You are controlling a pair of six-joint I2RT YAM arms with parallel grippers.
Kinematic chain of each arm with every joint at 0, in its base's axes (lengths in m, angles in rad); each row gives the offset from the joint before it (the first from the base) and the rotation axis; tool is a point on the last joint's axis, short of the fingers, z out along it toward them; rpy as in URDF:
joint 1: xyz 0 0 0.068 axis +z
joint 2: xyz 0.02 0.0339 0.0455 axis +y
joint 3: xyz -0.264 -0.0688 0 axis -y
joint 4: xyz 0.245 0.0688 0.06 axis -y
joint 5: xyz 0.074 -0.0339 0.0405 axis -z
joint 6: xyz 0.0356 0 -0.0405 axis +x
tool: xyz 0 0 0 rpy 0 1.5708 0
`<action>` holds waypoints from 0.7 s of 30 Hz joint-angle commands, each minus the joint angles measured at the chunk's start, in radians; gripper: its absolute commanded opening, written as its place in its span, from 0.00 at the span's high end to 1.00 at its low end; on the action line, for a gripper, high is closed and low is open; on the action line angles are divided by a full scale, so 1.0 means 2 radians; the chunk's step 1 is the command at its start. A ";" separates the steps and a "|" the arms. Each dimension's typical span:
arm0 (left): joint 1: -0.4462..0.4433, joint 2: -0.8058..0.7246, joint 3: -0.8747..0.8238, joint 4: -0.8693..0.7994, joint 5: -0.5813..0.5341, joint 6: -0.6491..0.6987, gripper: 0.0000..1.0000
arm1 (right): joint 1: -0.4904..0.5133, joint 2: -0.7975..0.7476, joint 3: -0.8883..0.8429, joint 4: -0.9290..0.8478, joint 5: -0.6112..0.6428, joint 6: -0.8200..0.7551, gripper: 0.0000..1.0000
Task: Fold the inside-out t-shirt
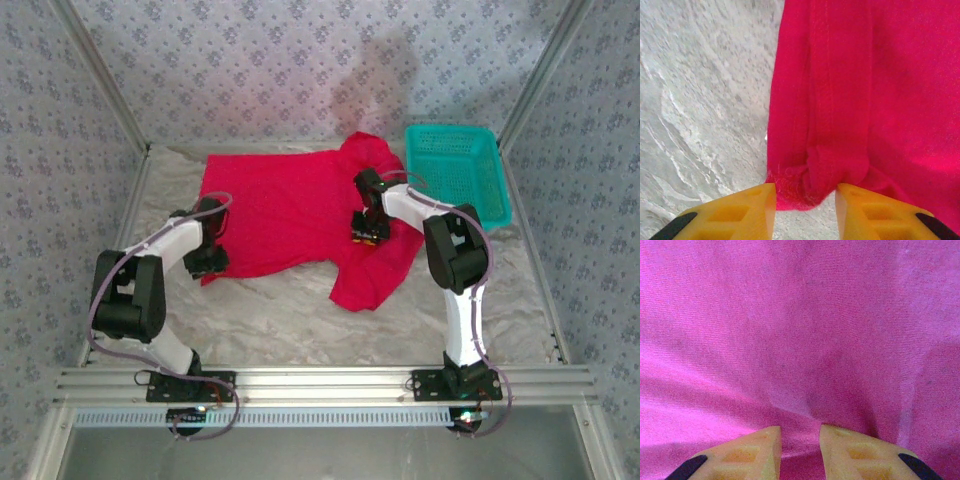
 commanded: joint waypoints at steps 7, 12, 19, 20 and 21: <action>0.020 0.001 0.009 -0.003 -0.013 0.014 0.67 | -0.008 0.024 0.002 -0.026 0.002 -0.007 0.70; 0.018 0.000 0.003 0.004 0.000 0.013 0.67 | -0.009 0.025 0.003 -0.026 -0.001 -0.007 0.70; 0.010 0.016 -0.004 0.030 0.013 0.001 0.70 | -0.009 0.029 0.004 -0.017 -0.001 -0.004 0.70; 0.010 0.020 -0.004 0.035 0.014 0.000 0.73 | -0.009 0.029 0.005 -0.018 -0.002 -0.004 0.70; 0.010 0.025 -0.003 0.036 0.015 -0.001 0.79 | -0.009 0.029 0.005 -0.018 -0.002 -0.004 0.70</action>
